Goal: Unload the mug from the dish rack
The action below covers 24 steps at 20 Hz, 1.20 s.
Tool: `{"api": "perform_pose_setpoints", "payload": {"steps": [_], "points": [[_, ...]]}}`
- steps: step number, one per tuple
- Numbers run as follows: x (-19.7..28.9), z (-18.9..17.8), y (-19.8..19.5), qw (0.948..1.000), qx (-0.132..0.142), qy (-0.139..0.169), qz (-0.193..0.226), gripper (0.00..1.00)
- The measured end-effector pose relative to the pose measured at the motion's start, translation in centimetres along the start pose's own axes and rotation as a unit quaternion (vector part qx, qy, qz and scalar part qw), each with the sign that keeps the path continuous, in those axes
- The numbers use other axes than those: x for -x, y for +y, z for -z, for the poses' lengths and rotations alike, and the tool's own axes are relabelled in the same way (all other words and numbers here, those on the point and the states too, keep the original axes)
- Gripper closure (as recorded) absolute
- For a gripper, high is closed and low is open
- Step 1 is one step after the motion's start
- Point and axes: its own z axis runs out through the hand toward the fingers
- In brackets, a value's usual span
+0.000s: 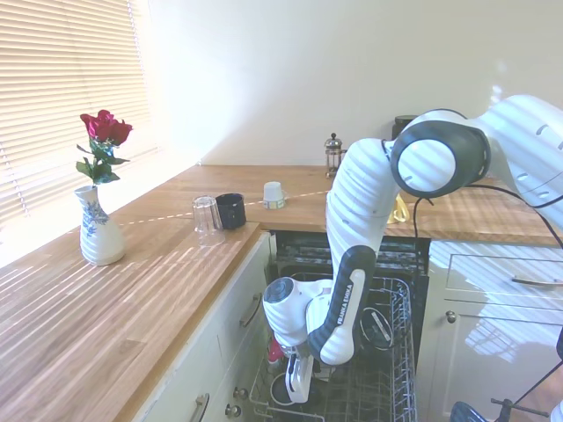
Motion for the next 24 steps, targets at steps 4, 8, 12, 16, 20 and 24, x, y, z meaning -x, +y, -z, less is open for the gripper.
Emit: {"api": "perform_pose_setpoints", "payload": {"steps": [4, 8, 12, 16, 20, 24], "points": [[-0.4, -0.6, -0.7, 0.9999, 0.004, 0.001, 0.016, 1.00], [-0.2, -1.0, -1.6, 0.9995, 0.006, -0.001, 0.031, 1.00], [-0.4, -1.2, -1.5, 0.9991, 0.011, 0.000, 0.042, 1.00], [-0.7, -1.1, -1.3, 0.9988, 0.018, 0.002, 0.046, 1.00], [-0.9, -1.2, -1.0, 0.9989, 0.022, 0.001, 0.040, 1.00], [-0.7, -1.1, -1.3, 0.9992, 0.018, -0.005, 0.035, 1.00]]}}
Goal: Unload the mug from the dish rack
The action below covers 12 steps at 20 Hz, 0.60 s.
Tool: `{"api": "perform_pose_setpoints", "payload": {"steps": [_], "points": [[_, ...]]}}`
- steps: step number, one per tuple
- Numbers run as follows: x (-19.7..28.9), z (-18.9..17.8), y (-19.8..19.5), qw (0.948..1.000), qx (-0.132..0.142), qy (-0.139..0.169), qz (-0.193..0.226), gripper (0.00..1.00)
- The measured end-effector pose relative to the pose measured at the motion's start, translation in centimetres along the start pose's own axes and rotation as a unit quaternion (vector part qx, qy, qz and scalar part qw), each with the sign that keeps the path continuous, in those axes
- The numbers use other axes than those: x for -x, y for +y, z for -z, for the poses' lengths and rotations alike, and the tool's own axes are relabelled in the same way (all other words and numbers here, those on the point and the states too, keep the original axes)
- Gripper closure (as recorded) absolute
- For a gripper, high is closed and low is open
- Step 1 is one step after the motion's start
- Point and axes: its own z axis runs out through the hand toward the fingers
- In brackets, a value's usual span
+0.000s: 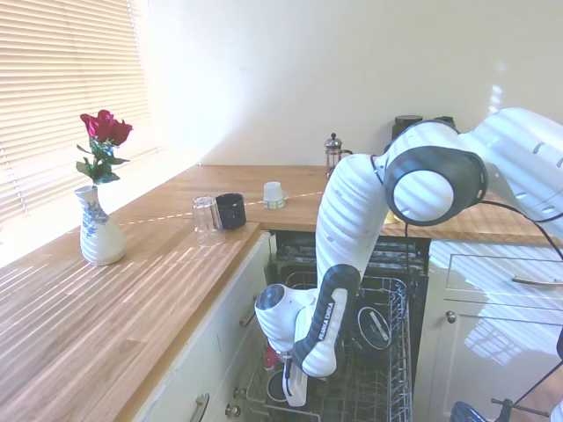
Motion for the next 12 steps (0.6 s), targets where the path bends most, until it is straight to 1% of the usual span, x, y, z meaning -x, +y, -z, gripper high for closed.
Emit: {"api": "perform_pose_setpoints", "payload": {"steps": [6, 12], "points": [[-0.01, 0.22, -0.18, 1.0000, 0.000, -0.001, 0.007, 1.00], [-0.35, 0.63, 0.13, 1.0000, 0.002, -0.001, -0.002, 1.00]]}}
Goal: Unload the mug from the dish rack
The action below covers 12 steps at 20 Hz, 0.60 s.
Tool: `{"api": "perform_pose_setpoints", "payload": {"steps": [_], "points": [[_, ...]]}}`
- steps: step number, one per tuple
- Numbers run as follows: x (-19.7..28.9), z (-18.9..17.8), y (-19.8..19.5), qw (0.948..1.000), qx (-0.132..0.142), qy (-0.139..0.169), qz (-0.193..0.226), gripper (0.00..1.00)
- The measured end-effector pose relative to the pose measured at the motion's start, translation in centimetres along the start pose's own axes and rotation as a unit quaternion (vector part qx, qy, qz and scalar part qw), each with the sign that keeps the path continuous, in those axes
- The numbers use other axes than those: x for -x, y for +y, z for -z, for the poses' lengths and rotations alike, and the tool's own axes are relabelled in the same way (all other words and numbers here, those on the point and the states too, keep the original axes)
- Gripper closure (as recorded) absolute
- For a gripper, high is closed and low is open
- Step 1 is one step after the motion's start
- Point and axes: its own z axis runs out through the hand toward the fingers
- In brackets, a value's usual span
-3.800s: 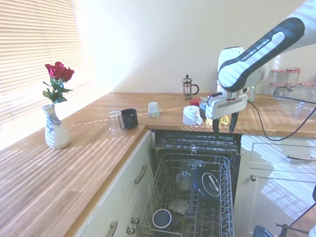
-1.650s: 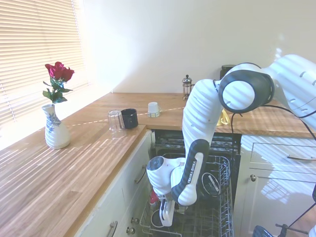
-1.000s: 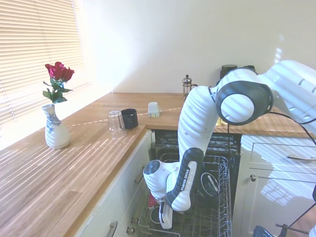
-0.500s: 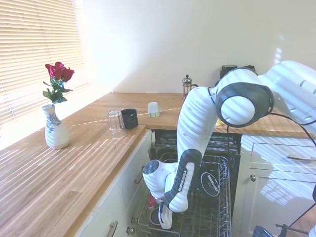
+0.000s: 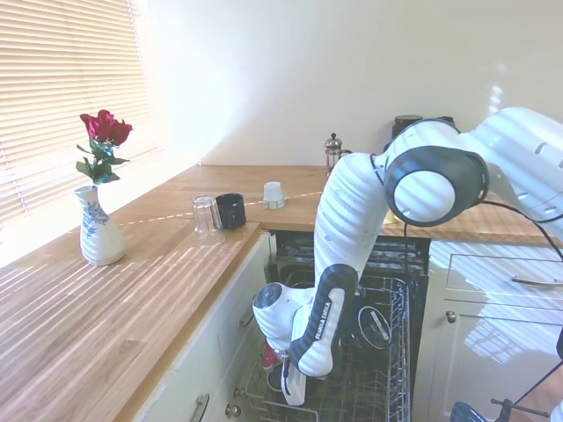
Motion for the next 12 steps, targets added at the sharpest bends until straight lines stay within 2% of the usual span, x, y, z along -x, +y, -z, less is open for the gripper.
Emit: {"api": "perform_pose_setpoints", "payload": {"steps": [5, 12], "points": [[-0.3, 2.6, 0.5, 0.9999, -0.008, 0.009, -0.005, 1.00], [-1.2, 8.8, 2.2, 0.9995, -0.002, 0.025, -0.017, 1.00]]}}
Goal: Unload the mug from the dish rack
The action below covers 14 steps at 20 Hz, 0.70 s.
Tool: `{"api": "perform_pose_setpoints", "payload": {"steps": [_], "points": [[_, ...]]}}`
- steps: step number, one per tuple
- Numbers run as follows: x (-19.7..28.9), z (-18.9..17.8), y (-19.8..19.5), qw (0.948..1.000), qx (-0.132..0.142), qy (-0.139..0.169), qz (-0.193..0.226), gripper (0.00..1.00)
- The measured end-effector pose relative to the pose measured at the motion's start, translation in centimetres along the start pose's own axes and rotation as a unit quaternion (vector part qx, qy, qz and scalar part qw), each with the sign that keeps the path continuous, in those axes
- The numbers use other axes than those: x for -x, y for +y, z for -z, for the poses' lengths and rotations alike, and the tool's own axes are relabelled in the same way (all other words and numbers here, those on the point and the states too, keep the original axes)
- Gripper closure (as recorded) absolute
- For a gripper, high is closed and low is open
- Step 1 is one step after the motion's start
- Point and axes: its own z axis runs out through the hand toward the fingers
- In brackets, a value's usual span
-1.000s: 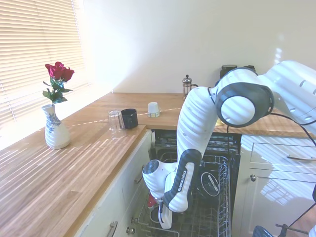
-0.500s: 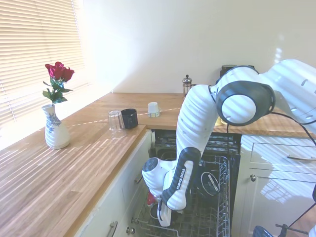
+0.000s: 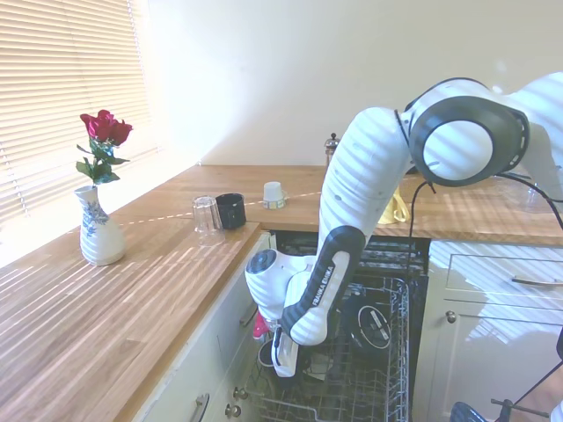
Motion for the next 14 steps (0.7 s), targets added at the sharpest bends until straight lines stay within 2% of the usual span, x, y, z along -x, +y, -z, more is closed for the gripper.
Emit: {"api": "perform_pose_setpoints", "payload": {"steps": [6, 14], "points": [[-1.2, 2.7, 2.7, 0.9996, 0.000, 0.020, -0.020, 1.00], [-1.5, 9.6, 8.9, 0.9958, -0.021, 0.060, -0.065, 1.00]]}}
